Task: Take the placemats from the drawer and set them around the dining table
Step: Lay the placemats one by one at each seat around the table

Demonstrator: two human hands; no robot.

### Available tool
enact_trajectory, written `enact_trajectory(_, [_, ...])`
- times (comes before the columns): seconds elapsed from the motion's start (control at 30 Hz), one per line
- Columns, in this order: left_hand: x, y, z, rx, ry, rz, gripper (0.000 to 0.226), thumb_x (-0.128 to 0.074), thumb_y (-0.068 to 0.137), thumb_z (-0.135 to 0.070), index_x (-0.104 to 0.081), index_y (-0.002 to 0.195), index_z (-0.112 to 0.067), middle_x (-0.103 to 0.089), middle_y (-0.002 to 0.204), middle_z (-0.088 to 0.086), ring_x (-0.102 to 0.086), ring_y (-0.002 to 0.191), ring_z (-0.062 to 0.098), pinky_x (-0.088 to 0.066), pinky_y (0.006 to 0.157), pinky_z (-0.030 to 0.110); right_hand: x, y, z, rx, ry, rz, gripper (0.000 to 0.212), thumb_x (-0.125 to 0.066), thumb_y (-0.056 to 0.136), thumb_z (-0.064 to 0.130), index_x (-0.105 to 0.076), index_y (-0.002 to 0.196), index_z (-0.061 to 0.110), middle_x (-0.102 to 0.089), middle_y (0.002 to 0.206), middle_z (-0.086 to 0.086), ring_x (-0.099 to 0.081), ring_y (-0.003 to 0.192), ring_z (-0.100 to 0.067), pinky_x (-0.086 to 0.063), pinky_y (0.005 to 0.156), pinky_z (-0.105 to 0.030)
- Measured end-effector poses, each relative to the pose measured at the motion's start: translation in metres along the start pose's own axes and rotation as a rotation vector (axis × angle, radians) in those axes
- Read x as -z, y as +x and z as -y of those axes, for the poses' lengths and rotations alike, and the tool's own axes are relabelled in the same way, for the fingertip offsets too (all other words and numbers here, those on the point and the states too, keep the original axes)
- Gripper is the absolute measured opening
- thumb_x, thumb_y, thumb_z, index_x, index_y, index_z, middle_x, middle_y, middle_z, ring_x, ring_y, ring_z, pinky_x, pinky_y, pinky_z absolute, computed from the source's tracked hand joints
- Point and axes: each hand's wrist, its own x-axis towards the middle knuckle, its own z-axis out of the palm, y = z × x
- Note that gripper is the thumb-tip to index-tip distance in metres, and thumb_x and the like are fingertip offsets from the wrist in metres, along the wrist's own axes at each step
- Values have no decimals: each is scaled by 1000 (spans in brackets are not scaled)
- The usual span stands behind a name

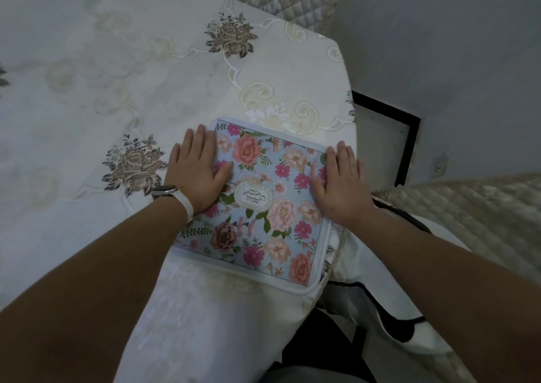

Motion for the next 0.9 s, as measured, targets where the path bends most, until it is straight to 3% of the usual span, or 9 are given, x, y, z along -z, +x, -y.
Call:
enact_trajectory(0.17, [-2, -39, 3, 12, -10, 27, 81, -15, 94, -65, -1, 155, -14, 0, 164, 8, 3, 149, 23, -5, 120, 45, -15, -46, 18, 66, -31, 16, 76, -16, 98, 56, 3, 156, 10, 9, 165, -13, 13, 151, -24, 9, 120, -42])
enact_trajectory(0.33, [-6, -87, -5, -86, -20, 54, 77, -17, 96, -63, 6, 155, -20, 8, 163, 3, 12, 149, 18, -5, 120, 44, -32, -85, 39, 134, -61, 48, 78, -18, 96, 59, -3, 157, 13, 7, 164, -14, 18, 150, -25, 7, 121, -43])
enact_trajectory(0.57, [-18, -118, -27, -273, 20, 103, 65, -21, 96, -59, -5, 154, -36, -1, 163, -4, 7, 149, 23, -5, 119, 52, -49, -117, 87, 402, -90, 40, 69, -19, 99, 60, -18, 157, 23, -12, 165, -8, -4, 151, -34, -8, 120, -54])
enact_trajectory(0.73, [-14, -87, -33, -323, 51, 95, 71, -22, 93, -55, -12, 154, -21, -12, 163, 0, -1, 150, 19, -5, 119, 50, -46, -87, 121, 342, -56, 58, 77, -23, 95, 64, -16, 157, 19, -7, 166, 0, -2, 152, -25, 0, 122, -50])
enact_trajectory(0.9, [-7, -45, -24, -224, 35, 27, 67, -19, 96, -57, -11, 154, -27, -7, 164, -2, -3, 149, 20, -4, 119, 46, -30, -30, 115, 297, -52, 52, 79, -12, 92, 71, -3, 158, 27, 4, 167, 1, 8, 152, -24, 4, 121, -51])
